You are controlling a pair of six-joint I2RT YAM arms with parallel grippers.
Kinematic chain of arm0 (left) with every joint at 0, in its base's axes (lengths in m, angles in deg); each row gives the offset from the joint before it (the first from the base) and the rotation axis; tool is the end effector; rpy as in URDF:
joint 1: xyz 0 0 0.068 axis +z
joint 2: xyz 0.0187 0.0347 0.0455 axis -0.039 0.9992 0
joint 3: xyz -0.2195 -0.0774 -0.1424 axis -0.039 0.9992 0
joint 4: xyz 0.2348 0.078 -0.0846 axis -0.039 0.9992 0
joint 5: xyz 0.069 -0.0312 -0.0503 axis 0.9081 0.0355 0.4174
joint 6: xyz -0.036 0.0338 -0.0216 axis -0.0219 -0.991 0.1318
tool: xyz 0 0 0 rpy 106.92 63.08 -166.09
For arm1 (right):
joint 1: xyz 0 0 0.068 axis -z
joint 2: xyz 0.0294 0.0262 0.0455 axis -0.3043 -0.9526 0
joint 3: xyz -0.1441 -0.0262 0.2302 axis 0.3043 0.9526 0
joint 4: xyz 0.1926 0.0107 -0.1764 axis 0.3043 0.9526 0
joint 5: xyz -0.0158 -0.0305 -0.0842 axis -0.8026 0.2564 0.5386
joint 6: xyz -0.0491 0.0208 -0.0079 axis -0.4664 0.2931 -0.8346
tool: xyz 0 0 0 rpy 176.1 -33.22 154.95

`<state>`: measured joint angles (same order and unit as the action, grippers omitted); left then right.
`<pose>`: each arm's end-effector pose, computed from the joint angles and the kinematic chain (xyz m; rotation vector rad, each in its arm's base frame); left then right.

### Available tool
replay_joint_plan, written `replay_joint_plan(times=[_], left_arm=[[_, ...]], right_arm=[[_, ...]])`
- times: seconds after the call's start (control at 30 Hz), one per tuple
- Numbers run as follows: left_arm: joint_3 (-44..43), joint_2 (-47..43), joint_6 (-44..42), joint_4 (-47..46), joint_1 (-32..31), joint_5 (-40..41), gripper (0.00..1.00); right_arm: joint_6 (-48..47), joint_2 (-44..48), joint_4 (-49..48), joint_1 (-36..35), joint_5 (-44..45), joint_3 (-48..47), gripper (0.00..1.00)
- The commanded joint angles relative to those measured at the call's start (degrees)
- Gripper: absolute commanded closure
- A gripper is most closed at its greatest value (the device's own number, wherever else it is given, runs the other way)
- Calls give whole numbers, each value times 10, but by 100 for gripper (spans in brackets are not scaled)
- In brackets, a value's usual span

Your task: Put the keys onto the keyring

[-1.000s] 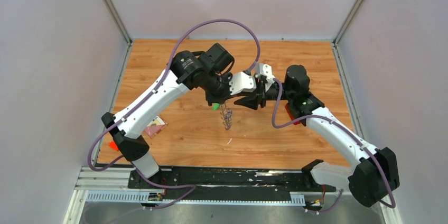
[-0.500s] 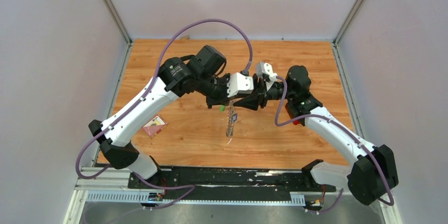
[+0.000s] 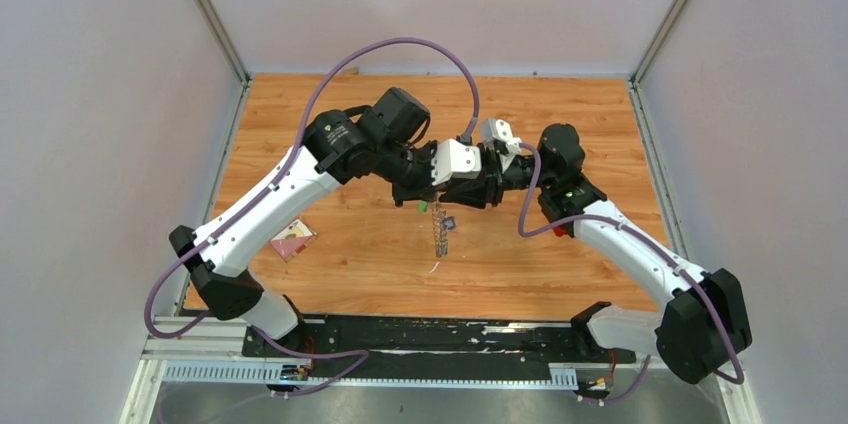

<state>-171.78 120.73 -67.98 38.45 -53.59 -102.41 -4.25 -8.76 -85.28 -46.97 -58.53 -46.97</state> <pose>0.1722 -0.2354 0.4237 1.7313 1.8178 -0.6152 0.2164 0.1586 0.3350 -1.2684 1.1712 1.2992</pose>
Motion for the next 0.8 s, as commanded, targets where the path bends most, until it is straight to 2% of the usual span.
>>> replay_joint_plan(times=[0.0,0.57,0.77], left_arm=[[2,-11,9,-29,-2,-24,100],[20,-19,18,-53,-2,-40,100],[24,-23,21,-63,-2,-48,100]], right_arm=[[-3,-6,-8,-5,-3,-2,77],[0,-9,-9,-11,10,-3,91],[-3,-9,-7,-12,13,-4,100]])
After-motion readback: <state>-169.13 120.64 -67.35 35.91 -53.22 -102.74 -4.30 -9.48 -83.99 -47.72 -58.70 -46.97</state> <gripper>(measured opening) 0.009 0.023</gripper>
